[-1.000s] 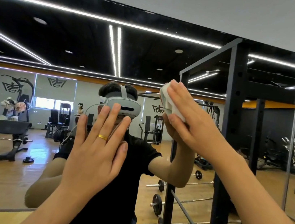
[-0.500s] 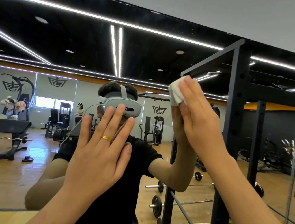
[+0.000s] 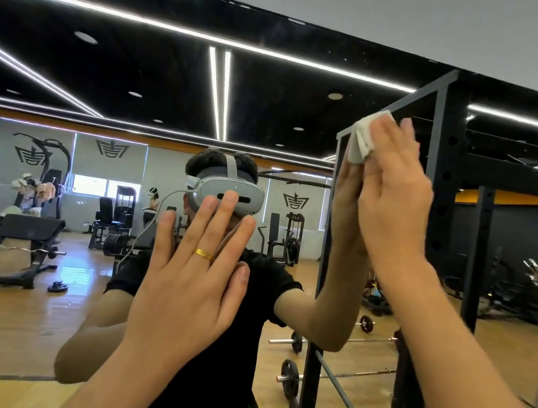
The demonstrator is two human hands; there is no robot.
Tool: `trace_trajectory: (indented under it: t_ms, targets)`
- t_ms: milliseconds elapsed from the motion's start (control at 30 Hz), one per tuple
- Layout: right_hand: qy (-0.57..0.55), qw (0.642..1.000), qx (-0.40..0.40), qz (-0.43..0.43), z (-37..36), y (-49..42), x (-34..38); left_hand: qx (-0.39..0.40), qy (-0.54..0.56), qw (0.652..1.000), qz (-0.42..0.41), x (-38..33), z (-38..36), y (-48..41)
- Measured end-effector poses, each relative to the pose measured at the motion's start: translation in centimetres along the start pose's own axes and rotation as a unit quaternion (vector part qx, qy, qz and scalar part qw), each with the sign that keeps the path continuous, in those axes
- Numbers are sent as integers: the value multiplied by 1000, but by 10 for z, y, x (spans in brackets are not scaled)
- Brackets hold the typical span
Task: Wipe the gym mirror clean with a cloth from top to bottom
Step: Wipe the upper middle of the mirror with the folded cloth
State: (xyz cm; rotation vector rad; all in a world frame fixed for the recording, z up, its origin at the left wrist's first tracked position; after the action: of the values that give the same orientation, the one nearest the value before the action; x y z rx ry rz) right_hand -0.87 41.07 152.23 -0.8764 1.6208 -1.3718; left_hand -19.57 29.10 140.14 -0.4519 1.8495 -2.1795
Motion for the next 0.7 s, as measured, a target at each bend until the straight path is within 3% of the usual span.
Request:
trace_trajectory:
  t_ms: [67,233,300,400,467,700]
  targets:
    - [-18,999,-19,25,-10,4,29,-2,-1,1000,-3,0,0,0]
    - [17,976,104,189,-27,14,56,-2,9,1000,-3,1,1,0]
    - [45,981,98,164,-15,2,33,-3,12,1000,-2,0,2,-1]
    - [40,998,32,43,3,-14,6,-3,10,1000,-3,1,0,-1]
    - [31,999,7,13,-1,-12,11,3,5,1000,-3,1,-2,0]
    - [20,978,105,181,-20,26,55,49,51,997,-10,2,6,-4]
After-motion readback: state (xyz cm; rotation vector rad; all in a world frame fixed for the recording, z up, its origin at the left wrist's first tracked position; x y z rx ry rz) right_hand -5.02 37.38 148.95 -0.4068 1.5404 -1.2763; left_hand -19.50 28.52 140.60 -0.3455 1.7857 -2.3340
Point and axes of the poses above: each hand's wrist, its own y-axis away from the middle knuckle, its own z-axis out of the back of the hand, x = y × z, the point moved 5 cm from there along -y, towards the middle knuckle, and after that the axes turned 10 degrees about z, right-handed, at the moved point
